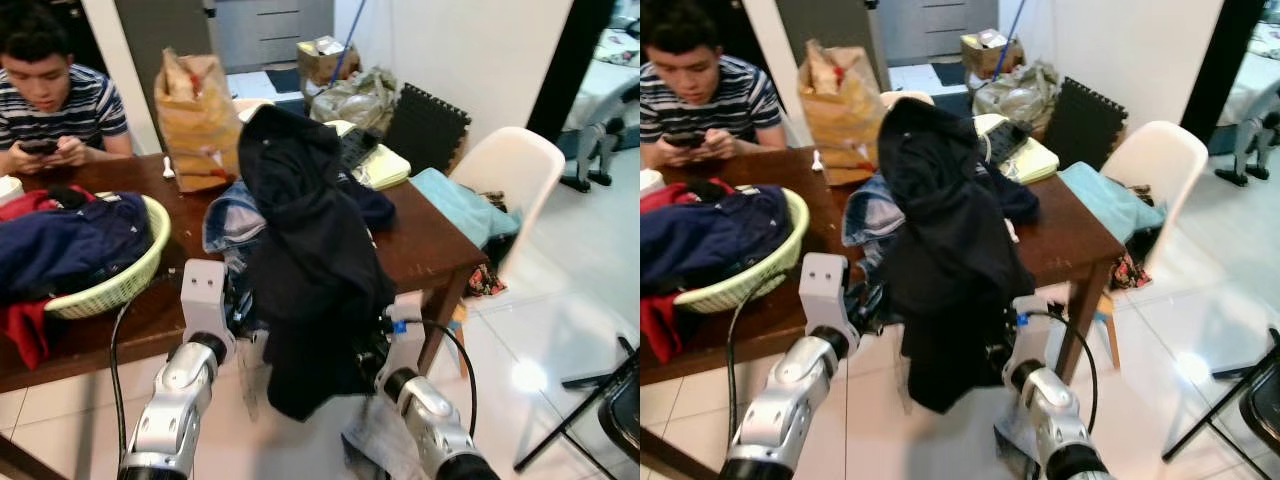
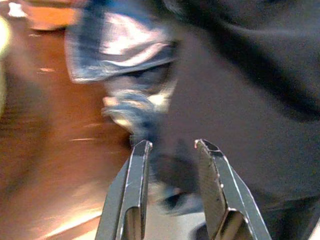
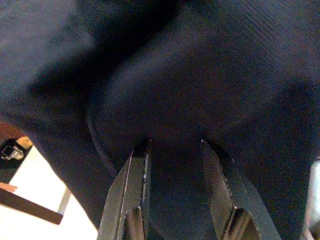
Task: Hang hanger
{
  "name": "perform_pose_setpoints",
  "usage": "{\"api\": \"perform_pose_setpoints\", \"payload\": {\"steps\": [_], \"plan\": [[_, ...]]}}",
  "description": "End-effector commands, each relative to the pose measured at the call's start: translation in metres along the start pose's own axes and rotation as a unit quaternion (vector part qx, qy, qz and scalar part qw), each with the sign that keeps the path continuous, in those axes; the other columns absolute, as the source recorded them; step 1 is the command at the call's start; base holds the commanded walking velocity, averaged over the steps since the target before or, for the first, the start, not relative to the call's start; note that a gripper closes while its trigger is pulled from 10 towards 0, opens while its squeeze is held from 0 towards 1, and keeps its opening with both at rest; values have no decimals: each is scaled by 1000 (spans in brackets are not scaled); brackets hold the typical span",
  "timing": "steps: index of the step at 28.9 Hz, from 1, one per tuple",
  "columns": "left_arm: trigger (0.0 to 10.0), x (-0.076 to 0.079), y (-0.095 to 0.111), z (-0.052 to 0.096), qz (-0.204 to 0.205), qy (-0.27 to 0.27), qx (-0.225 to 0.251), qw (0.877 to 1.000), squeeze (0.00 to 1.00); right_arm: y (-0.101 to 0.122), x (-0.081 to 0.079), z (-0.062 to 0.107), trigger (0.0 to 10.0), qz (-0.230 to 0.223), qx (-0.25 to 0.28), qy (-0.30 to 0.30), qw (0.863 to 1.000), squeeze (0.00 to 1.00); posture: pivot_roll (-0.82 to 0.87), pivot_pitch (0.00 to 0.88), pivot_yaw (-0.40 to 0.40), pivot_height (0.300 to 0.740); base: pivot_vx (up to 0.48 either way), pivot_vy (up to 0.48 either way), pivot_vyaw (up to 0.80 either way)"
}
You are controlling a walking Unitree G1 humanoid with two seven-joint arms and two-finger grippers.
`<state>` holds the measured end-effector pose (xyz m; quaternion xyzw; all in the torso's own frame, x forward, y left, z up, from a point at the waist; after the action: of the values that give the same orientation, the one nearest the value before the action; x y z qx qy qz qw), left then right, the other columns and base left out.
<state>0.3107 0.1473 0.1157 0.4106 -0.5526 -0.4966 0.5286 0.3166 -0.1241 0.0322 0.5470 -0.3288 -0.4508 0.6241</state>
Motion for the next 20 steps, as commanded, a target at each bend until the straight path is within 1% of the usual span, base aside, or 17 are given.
{"api": "perform_pose_setpoints", "payload": {"steps": [1,2,6,9,11,13,14,15,16,20], "plan": [[10000,-4,-2,2,-1,9,-7,1000,0,-3,-4,0,10000,-7,-3,1,1000,0,73,11,4,740,0,0,800],[10000,-6,-4,3,-2,11,-12,1000,0,0,0,-1,10000,-9,6,-8,1000,0,71,12,8,740,0,0,800],[10000,-6,-5,3,-2,12,-13,1000,0,2,1,-1,10000,-11,10,-13,1000,0,71,12,8,740,0,0,800],[10000,-7,-7,4,-6,10,-18,1000,0,9,8,-2,10000,-16,25,-31,999,0,68,14,14,740,0,0,800],[10000,-7,-8,5,-7,9,-18,1000,0,10,9,-2,10000,-17,27,-34,999,0,68,14,14,740,0,0,800],[10000,-7,-8,5,-6,9,-18,1000,0,12,15,-1,10000,-14,33,-58,998,0,67,15,12,740,0,0,800],[10000,-7,-8,5,-6,9,-18,1000,0,12,15,-1,10000,-14,33,-58,998,0,67,15,12,740,0,0,800],[10000,-7,-8,5,-5,10,-18,1000,0,16,21,0,10000,-15,45,-82,996,0,66,18,13,740,0,0,0],[10000,-7,-8,5,-3,11,-18,1000,0,19,27,1,10000,-27,51,-108,992,0,67,18,13,740,0,0,0],[10000,-9,-9,6,0,13,-21,1000,0,23,32,0,10000,-36,58,-123,990,0,68,21,16,740,0,0,0]]}}
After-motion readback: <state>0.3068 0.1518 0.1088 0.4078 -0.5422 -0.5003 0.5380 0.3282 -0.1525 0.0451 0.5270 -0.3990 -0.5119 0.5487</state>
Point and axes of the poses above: a point about 5 cm out from each wrist's last joint towards the gripper, its own z axis pointing back from the gripper into the wrist, its own y axis along the axis of the wrist's last joint, x = y × z, the point moved 1 cm from there along -z, pointing out of the wrist towards the gripper, and after that the axes turned 8 degrees about z, right-handed, at the moved point
